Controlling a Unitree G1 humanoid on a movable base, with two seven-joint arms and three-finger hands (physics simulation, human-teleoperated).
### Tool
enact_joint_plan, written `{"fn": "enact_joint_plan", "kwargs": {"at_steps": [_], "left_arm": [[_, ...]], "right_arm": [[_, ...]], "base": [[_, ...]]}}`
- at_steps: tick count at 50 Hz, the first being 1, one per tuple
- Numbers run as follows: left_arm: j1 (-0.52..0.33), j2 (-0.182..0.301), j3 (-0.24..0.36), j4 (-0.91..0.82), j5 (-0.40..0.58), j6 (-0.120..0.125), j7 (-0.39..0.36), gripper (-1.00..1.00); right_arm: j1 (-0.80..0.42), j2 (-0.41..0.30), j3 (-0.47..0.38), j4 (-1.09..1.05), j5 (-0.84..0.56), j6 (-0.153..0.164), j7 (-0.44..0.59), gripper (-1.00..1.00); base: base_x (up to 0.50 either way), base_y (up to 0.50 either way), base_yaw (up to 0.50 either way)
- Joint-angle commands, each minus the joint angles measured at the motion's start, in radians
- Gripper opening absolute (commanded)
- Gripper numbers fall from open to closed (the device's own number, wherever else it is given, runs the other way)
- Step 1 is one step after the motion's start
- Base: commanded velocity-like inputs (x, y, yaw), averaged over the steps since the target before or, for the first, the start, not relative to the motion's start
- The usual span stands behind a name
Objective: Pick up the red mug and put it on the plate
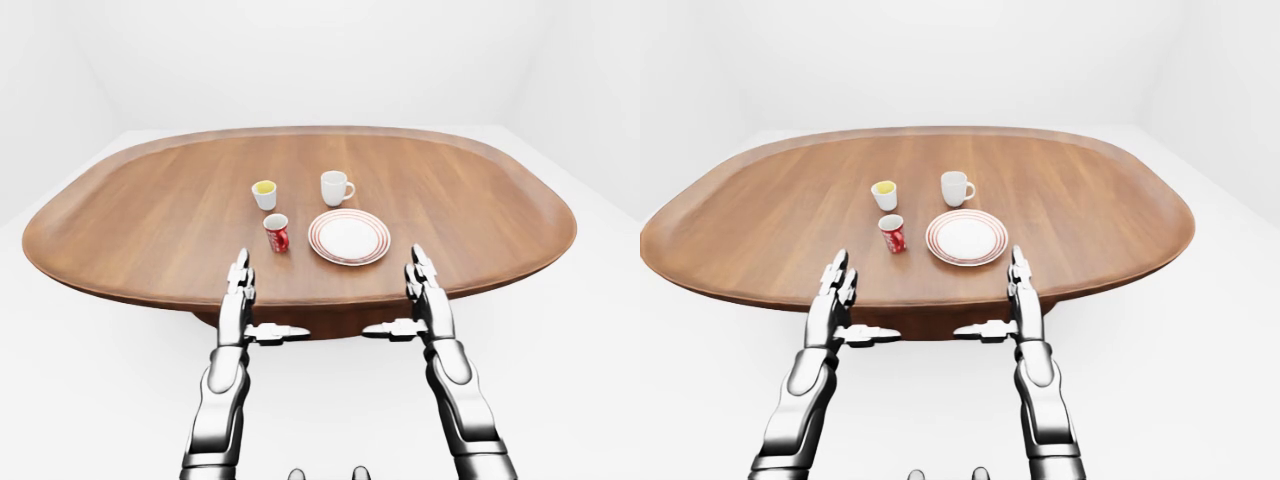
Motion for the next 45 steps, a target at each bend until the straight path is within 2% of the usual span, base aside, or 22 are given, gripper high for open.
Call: {"fn": "enact_joint_plan", "kwargs": {"at_steps": [1,4,9,18,23,32,45], "left_arm": [[0.008,0.005,0.014,-0.004,-0.005,-0.008,-0.016,1.00],[0.007,0.004,0.012,0.009,-0.001,-0.019,-0.015,1.00],[0.005,0.006,0.015,0.002,-0.003,-0.008,-0.016,1.00],[0.014,0.003,0.008,-0.010,0.003,-0.008,-0.013,1.00],[0.019,0.002,0.008,-0.027,0.002,0.000,-0.012,1.00],[0.018,0.001,0.006,-0.016,0.003,-0.009,-0.011,1.00],[0.022,0.000,0.005,-0.028,0.002,0.000,-0.011,1.00]], "right_arm": [[-0.004,-0.009,-0.020,0.016,0.009,-0.011,0.020,1.00],[-0.002,-0.008,-0.017,0.013,0.006,-0.012,0.020,1.00],[0.002,-0.008,-0.017,0.005,0.004,-0.008,0.022,1.00],[0.009,-0.007,-0.014,-0.019,-0.004,0.003,0.023,1.00],[0.011,-0.008,-0.015,-0.022,-0.009,0.005,0.022,1.00],[0.019,-0.007,-0.016,-0.041,0.002,0.013,0.033,1.00],[0.016,-0.005,-0.012,-0.052,0.001,0.021,0.034,1.00]], "base": [[0.00,0.00,0.00],[0.00,0.00,0.00],[0.00,0.00,0.00],[0.00,0.00,0.00],[0.00,0.00,0.00],[0.00,0.00,0.00],[0.00,0.23,0.00]]}}
